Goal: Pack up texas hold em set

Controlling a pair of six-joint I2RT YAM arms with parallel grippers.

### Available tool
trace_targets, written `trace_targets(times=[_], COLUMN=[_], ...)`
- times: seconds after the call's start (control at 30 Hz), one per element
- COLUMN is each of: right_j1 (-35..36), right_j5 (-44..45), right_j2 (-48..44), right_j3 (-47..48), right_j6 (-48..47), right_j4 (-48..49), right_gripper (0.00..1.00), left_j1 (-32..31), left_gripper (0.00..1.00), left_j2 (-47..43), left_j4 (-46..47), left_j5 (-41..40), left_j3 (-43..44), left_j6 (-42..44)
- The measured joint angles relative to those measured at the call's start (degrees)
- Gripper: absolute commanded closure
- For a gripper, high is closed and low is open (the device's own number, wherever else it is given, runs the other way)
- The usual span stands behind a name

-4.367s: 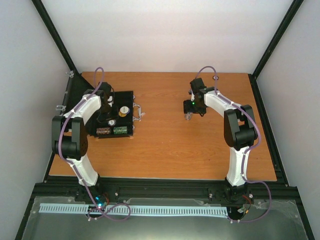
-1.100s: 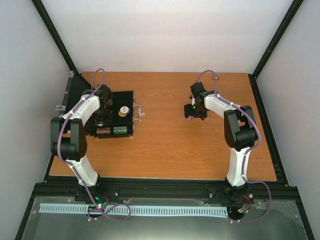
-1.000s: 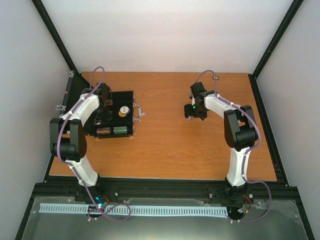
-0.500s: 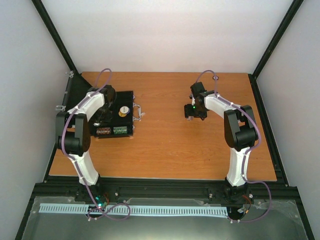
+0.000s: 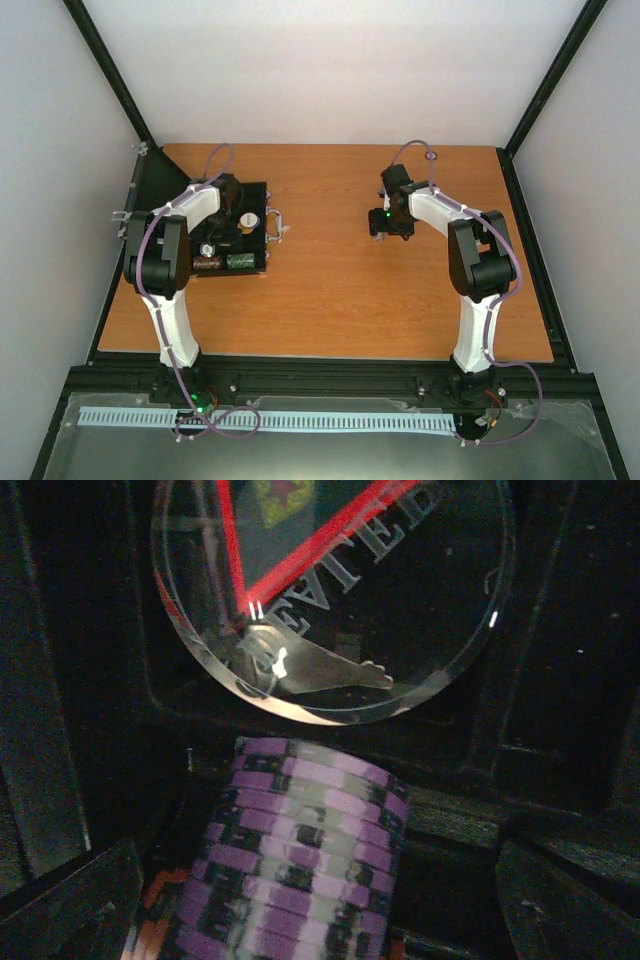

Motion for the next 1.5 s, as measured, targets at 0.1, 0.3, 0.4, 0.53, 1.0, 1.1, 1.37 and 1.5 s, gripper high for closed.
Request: trace_targets(times=[0.1,0.3,0.4,0.53,1.0,1.1,1.37,1.5], right_j1=[0.0,0.0,0.0,0.0,-0.02,-0.02,-0.02,-0.02], right_j5=[-0.02,-0.04,-0.04,-0.04,-0.04,-0.04,0.0,0.0], right_j2=[0.0,0.0,0.0,0.0,0.02,0.02,0.02,0.02], right_j3=[0.0,0.07,0.13,0.26,1.31,1.31,1.31,1.31], right_j6=[-0.04,-0.04,-0.04,-0.04,-0.04,-0.04,-0.04,-0.07], right_j4=[0.02,-0.02,-0.04,-0.15,-0.22,-0.24,-0.24,-0.24], right_gripper=[0.26,0.26,0.26,0.26,0.26,0.26,0.26,0.26], left_j1=[0.0,-0.28,-0.72,-1.18,-2.21,-1.53,3.76,4.74], left_gripper=[0.0,0.0,0.0,0.0,0.0,0.0,0.05,0.18], left_j2=[-0.15,-0.48,-1.62,-4.07,-5.16,-6.29,-8.59,-8.46], left_j4=[-0.09,-1.92,-2.95,-3.5,-4.33,-4.31,-2.47,-1.36], left_j5=[1.62,5.73,7.56,10.58,13.64,12.2,10.49,10.6], left_j3=[0.17,3.23,5.75,7.74,8.94,8.39,1.51,-1.29], left_j6=[-0.07,-0.57,-0.9,-1.38,-3.43,-3.45,-3.39,-3.23])
